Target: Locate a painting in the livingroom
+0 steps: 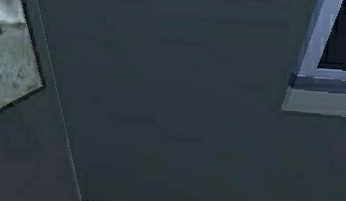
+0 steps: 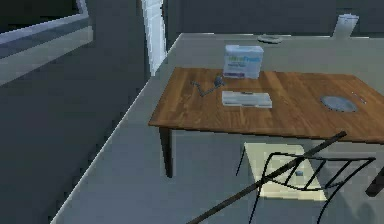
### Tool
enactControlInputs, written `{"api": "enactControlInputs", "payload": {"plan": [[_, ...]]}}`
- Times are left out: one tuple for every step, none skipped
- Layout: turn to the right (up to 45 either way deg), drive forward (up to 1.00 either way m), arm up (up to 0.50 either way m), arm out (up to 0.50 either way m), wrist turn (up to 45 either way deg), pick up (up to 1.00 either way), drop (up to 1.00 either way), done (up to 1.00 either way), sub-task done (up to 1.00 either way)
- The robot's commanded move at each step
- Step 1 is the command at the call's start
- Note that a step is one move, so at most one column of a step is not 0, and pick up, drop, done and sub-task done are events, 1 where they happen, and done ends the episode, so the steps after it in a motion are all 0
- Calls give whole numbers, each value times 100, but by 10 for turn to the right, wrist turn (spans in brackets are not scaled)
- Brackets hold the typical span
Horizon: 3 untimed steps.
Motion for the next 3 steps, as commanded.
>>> {"api": "enactControlInputs", "payload": {"plan": [[60,0,0,0,0,0,0,0,0],[0,35,0,0,0,0,0,0,0],[-450,0,0,0,0,0,0,0,0]]}}
